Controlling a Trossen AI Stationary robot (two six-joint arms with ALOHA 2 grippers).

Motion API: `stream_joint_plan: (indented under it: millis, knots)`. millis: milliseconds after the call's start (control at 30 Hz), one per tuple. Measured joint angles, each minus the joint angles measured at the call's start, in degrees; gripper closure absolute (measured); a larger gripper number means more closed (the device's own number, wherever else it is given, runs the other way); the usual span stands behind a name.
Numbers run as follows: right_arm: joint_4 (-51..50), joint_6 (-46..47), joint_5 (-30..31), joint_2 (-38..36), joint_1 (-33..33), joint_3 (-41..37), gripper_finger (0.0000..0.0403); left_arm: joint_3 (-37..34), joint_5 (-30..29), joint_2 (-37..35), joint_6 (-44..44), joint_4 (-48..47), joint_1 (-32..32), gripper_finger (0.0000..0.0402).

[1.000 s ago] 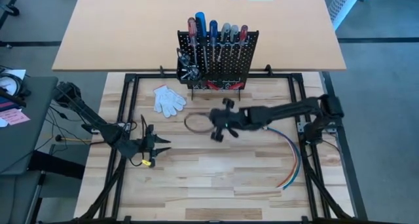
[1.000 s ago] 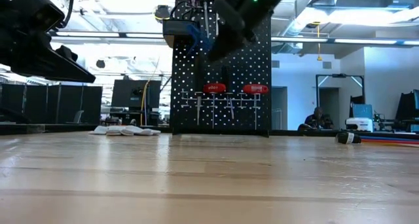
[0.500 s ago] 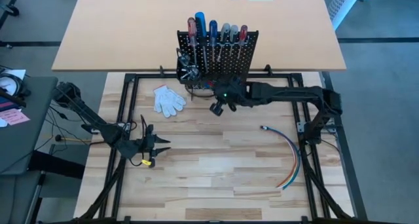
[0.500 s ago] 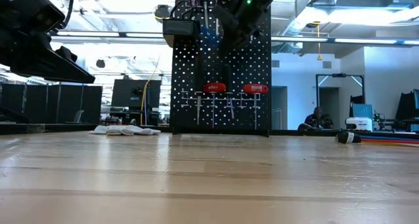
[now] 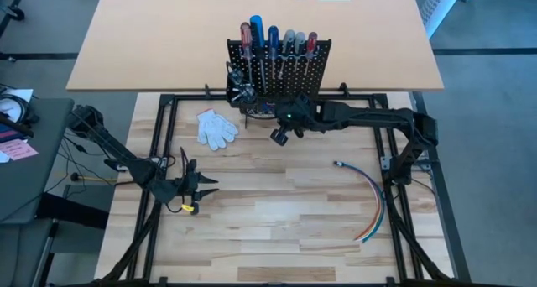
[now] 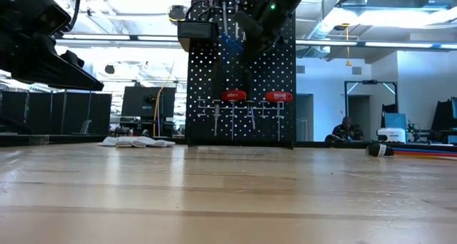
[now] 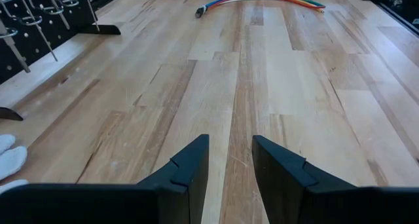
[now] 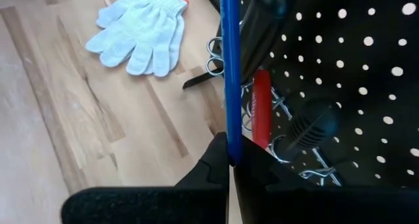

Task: Hang tools onto peg board
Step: Hang the blue pick tool on the peg board

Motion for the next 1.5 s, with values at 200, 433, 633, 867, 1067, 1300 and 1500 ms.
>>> stream_joint_plan:
  millis: [200,433,633,867,1067,1300,1500]
  knots:
    - [-0.2,-0.4,-0.2,0.0,0.0,0.0,0.0393,0.0,0.0,0.0,-0.1,0.0,0.0,0.0288]
    - [-0.7,-0.4,-1.7,1.2,-0.8,0.0,0.0393,0.0,0.0,0.0,-0.1,0.1,0.0,0.0288]
    - [0.2,-0.8,-3.8,3.3,-2.1,0.0,0.0392,0.0,0.0,0.0,-0.2,0.1,0.0,0.0288]
    - [2.8,-1.0,-4.0,4.6,-3.1,0.0,0.0390,0.0,0.0,0.0,-0.2,0.0,0.0,0.0288]
    - [0.4,-1.0,-4.0,3.8,-3.0,1.6,0.0389,0.0,0.0,0.0,-0.2,0.0,0.0,0.0288]
    - [-5.5,-0.7,-4.1,3.7,-3.0,9.2,0.0388,0.0,0.0,0.0,-0.2,0.1,0.0,0.0288]
    - [-9.0,-0.4,-6.3,3.7,-4.2,11.9,0.0389,0.0,0.0,0.0,-0.2,0.1,0.0,0.0288]
